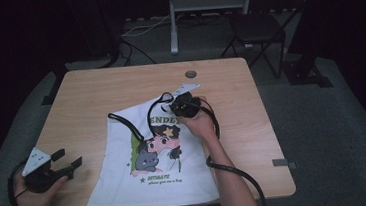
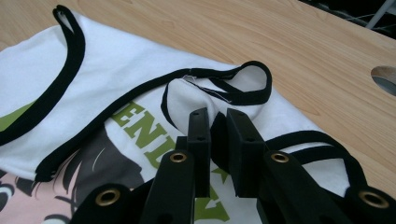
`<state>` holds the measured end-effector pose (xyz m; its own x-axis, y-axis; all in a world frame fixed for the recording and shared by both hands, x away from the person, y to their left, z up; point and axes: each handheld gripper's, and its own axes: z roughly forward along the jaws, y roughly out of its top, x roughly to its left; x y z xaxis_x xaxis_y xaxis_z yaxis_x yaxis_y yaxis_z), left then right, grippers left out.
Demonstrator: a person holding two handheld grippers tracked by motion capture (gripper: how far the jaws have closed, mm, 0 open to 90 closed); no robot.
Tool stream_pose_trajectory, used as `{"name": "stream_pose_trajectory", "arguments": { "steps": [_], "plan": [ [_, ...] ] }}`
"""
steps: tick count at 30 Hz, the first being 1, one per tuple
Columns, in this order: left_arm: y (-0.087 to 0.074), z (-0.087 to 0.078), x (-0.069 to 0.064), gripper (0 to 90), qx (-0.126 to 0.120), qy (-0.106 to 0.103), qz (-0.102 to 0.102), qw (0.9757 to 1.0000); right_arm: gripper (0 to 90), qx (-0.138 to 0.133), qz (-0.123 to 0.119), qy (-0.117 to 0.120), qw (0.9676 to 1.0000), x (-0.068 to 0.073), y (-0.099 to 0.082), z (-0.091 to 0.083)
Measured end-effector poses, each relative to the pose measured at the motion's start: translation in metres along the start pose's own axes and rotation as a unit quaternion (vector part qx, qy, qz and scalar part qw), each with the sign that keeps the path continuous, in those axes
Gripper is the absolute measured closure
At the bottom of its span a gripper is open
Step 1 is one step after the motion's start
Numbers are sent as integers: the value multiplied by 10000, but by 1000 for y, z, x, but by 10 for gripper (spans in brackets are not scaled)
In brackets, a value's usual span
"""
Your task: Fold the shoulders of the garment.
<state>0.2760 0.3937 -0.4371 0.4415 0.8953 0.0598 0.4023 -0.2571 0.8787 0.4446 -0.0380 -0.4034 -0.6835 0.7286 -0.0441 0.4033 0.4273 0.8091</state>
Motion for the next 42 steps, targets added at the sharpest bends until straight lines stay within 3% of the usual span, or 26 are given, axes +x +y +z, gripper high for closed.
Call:
{"name": "stream_pose_trajectory", "arguments": {
  "steps": [42],
  "plan": [
    [0, 0, 0, 268, -6, 10, -11, 10000, 800, 134, -651, 180, 9976, 35, -13, -9]
  ]
}}
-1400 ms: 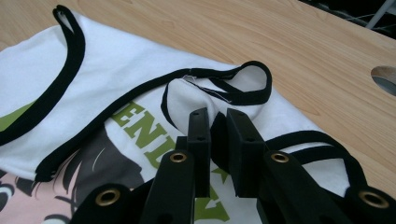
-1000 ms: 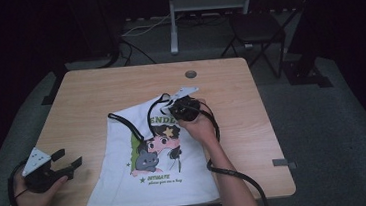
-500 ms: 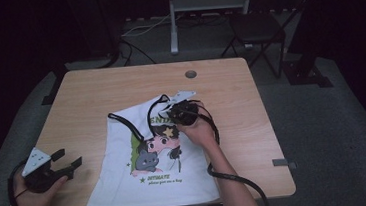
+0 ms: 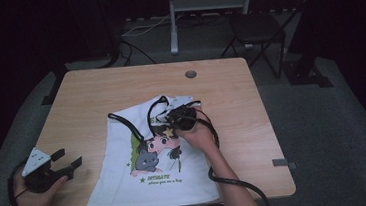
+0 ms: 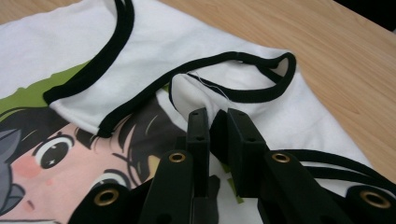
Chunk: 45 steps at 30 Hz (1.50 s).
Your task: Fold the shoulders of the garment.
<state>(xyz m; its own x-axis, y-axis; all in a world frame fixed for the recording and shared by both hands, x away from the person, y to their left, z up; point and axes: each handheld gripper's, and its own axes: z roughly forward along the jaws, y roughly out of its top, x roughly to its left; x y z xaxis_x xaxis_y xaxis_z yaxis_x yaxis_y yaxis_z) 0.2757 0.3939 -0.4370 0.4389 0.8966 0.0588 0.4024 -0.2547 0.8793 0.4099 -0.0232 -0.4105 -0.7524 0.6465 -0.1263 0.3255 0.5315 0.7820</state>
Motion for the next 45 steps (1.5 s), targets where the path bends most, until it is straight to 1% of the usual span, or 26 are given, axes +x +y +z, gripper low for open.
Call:
{"name": "stream_pose_trajectory", "arguments": {
  "steps": [5, 17, 21, 23, 30, 35, 45],
  "plan": [
    [0, 0, 0, 268, -3, 2, -5, 10000, 800, 47, 18, 23, 10000, 3, -4, 0],
    [0, 0, 0, 268, -7, 7, -9, 10000, 801, 85, -135, 156, 9998, 14, -12, -3],
    [0, 0, 0, 268, -3, 6, -5, 10000, 801, 115, -245, 215, 9994, 18, -14, -4],
    [0, 0, 0, 268, -5, 8, -6, 10000, 801, 125, -247, 243, 9993, 20, -15, -5],
    [0, 0, 0, 268, -14, 10, -19, 10000, 801, 146, -322, 323, 9989, 22, -19, -7],
    [0, 0, 0, 268, -13, 14, -21, 10000, 801, 195, -385, 396, 9983, 27, -23, -7],
    [0, 0, 0, 268, -10, 17, -20, 10000, 798, 267, -410, 509, 9975, 28, -27, -7]
  ]
}}
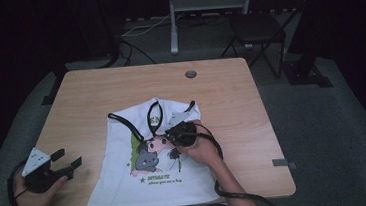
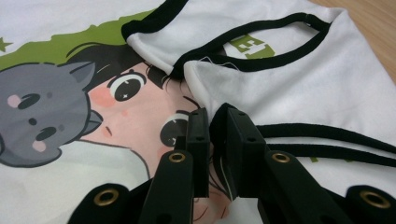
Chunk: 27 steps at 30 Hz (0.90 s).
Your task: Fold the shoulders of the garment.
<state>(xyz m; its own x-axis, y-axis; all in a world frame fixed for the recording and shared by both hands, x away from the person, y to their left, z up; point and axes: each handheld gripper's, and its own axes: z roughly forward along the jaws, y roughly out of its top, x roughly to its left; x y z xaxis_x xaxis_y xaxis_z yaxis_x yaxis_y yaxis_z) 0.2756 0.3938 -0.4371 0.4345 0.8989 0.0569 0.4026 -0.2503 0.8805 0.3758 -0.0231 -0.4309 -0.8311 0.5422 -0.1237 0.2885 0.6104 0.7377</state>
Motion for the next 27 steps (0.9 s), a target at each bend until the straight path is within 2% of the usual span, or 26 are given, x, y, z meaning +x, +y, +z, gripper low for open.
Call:
{"name": "stream_pose_trajectory", "arguments": {
  "steps": [6, 7, 9, 12, 13, 15, 18, 21, 23, 27],
  "plan": [
    [0, 0, 0, 268, -1, 2, -2, 10000, 735, 28, -41, 120, 9999, 0, 0, -1],
    [0, 0, 0, 268, -3, 2, -3, 10000, 696, -7, 10, 174, 9998, -1, 0, -3],
    [0, 0, 0, 268, 0, 0, 8, 10000, 634, -94, 157, 215, 9996, -3, 2, -6],
    [0, 0, 0, 268, 4, 3, 12, 10000, 553, -373, 420, 207, 9982, -10, 7, -10],
    [0, 0, 0, 268, 4, 3, 12, 10000, 513, -505, 592, 209, 9967, -13, 11, -10],
    [0, 0, 0, 268, 2, 1, 8, 10000, 472, -616, 787, 204, 9948, -16, 15, -8],
    [0, 0, 0, 268, 3, 0, 14, 10000, 423, -441, 943, -16, 9946, -19, 19, 1],
    [0, 0, 0, 268, 12, 2, 23, 10000, 410, -199, 1098, -182, 9936, -22, 17, 13],
    [0, 0, 0, 268, 7, -8, 18, 10000, 406, -13, 1059, -304, 9939, -21, 15, 19],
    [0, 0, 0, 268, 3, -16, 30, 10000, 388, 142, 890, -389, 9952, -16, 11, 21]
  ]
}}
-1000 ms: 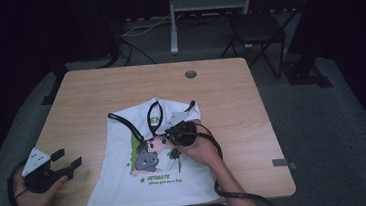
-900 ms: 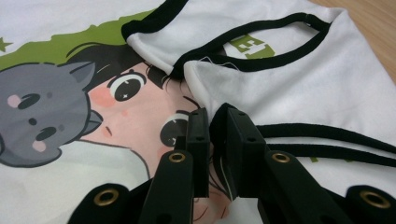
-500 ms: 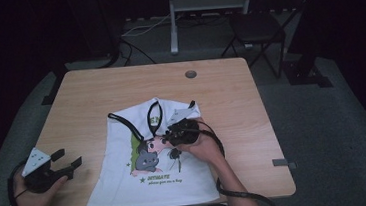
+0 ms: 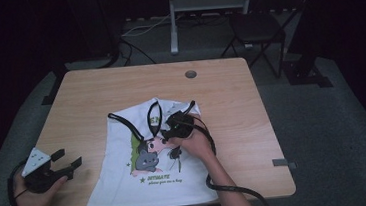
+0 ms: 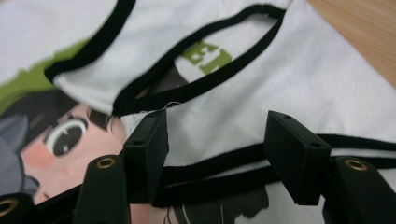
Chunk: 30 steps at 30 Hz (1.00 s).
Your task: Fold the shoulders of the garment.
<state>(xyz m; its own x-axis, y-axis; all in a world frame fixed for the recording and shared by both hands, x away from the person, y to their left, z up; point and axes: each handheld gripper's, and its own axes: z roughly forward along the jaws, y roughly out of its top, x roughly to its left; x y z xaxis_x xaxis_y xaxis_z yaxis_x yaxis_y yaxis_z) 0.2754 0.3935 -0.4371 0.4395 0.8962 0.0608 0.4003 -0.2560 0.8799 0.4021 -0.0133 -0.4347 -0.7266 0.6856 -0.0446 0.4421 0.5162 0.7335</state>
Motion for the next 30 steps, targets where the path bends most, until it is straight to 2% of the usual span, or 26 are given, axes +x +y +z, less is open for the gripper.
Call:
{"name": "stream_pose_trajectory", "arguments": {
  "steps": [1, 6, 17, 21, 23, 24, 25, 26, 27, 30],
  "plan": [
    [0, 0, 0, 268, 1, -2, 6, 10000, 381, 21, -82, -12, 10000, 1, -1, -1],
    [0, 0, 0, 268, -1, 6, 7, 10000, 377, 74, -187, 33, 9998, 3, -3, -4],
    [0, 0, 0, 268, 1, 9, 7, 10000, 354, 62, -42, 103, 9999, 0, -5, -3],
    [0, 0, 0, 268, 2, 6, 4, 10000, 313, 80, -7, 91, 9999, -1, -5, -6],
    [0, 0, 0, 268, 8, 9, 5, 10000, 273, 3, 86, 86, 9999, -2, -6, -8],
    [0, 0, 0, 268, 15, 11, 8, 10000, 219, -40, 226, 87, 9997, -4, -6, -10],
    [0, 0, 0, 268, 15, 11, 5, 10000, 219, -40, 226, 87, 9997, -4, -6, -10],
    [0, 0, 0, 268, 15, 12, 6, 10000, 195, -74, 356, 89, 9993, -7, -8, -13],
    [0, 0, 0, 268, 13, 12, 4, 10000, 195, -74, 356, 89, 9993, -7, -8, -13],
    [0, 0, 0, 268, 31, 12, 10, 10000, 132, -116, 594, 92, 9981, -13, -10, -16]
  ]
}}
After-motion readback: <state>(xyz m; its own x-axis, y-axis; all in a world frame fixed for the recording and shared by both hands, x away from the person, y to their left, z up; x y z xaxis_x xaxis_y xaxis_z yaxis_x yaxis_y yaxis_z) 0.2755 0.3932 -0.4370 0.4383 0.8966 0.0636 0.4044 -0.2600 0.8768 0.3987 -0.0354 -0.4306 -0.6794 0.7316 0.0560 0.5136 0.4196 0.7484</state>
